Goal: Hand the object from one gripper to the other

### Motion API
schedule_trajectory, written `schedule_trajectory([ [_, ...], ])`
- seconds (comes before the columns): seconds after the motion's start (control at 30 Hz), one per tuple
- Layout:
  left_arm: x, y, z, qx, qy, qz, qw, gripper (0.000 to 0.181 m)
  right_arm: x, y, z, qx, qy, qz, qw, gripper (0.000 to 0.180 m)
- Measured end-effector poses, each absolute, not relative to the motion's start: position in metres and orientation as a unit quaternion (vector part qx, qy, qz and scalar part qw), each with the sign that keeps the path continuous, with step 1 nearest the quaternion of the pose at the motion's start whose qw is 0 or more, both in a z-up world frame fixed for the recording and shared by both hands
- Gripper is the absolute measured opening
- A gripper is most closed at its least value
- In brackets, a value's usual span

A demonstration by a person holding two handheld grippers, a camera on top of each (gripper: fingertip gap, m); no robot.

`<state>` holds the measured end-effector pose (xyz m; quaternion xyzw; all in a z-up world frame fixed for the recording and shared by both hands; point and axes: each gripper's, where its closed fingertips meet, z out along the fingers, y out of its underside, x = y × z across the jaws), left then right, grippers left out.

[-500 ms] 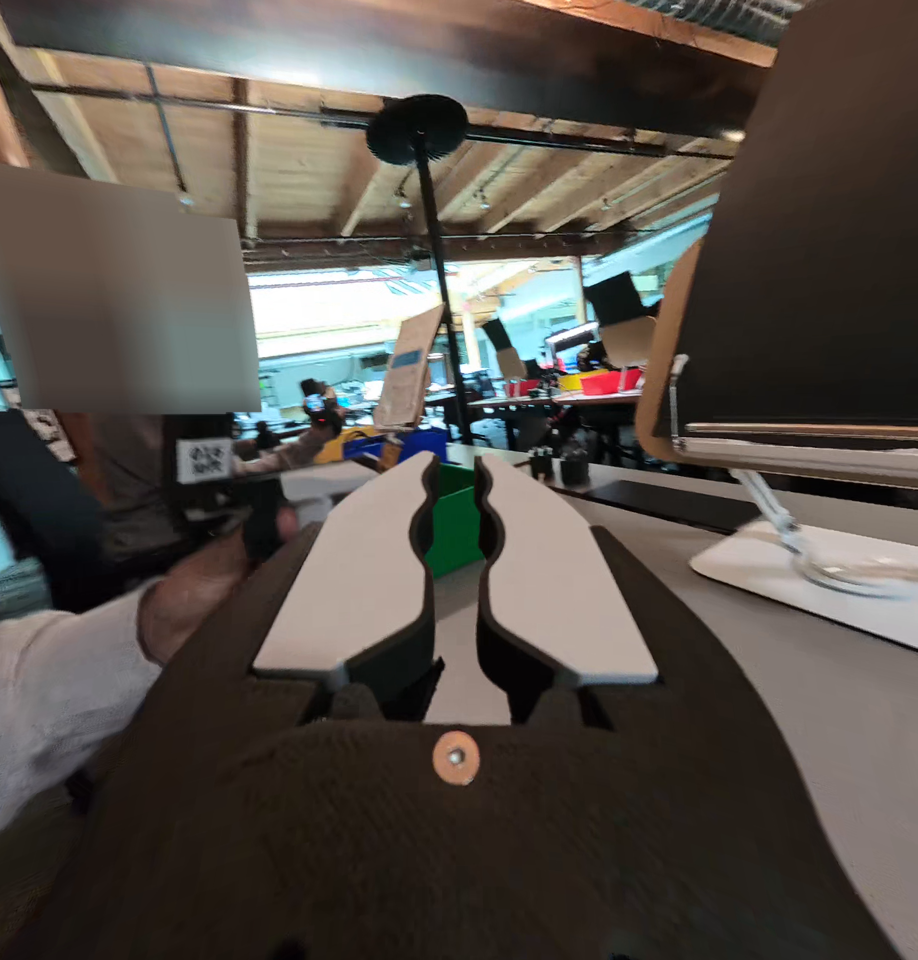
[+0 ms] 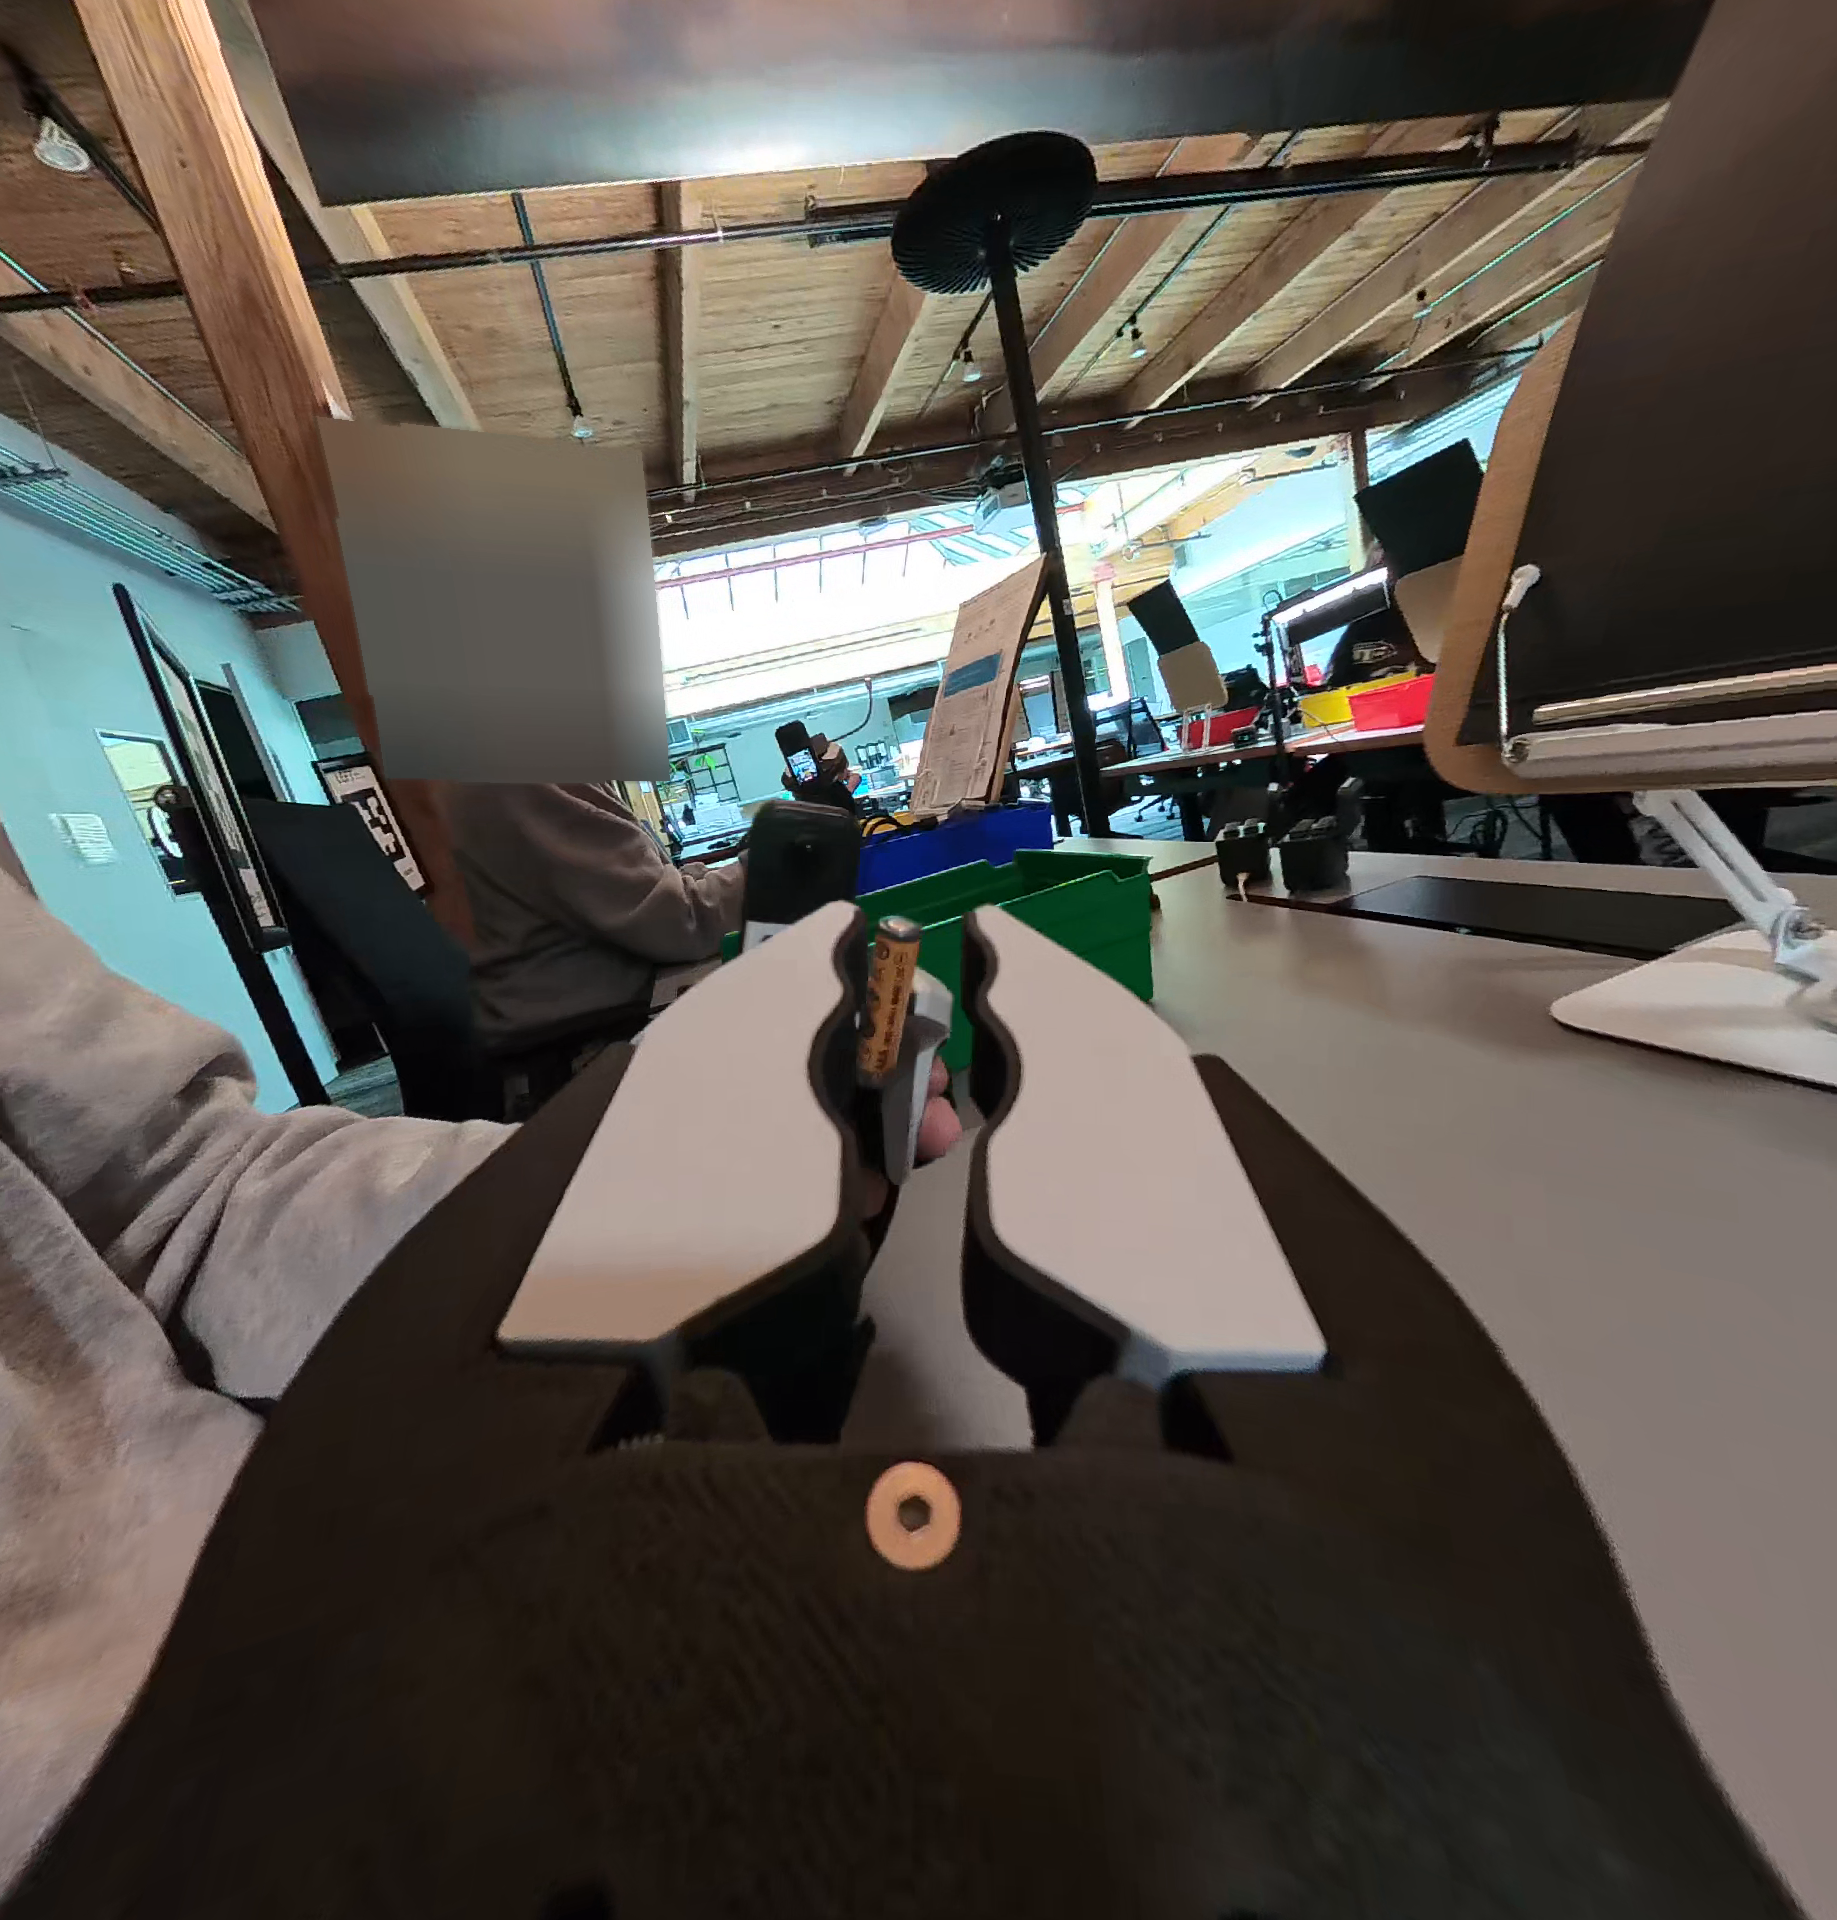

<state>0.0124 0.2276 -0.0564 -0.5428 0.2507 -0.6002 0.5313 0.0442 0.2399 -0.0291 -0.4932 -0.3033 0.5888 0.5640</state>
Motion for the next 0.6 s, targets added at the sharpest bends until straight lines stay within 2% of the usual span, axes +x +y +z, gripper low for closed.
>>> schedule_trajectory([
  [0.23,0.020,0.223,-0.060,-0.534,0.257,-0.640,0.489,0.011,0.024,0.233,-0.038,-0.497,-0.314,0.614,0.526,0.022],
  [0.37,0.022,0.214,-0.058,-0.524,0.257,-0.648,0.488,0.011,0.012,0.226,-0.040,-0.496,-0.328,0.615,0.518,0.011],
  [0.6,0.026,0.214,-0.071,-0.560,0.291,-0.601,0.491,0.009,-0.001,0.220,-0.054,-0.525,-0.370,0.585,0.495,0.007],
])
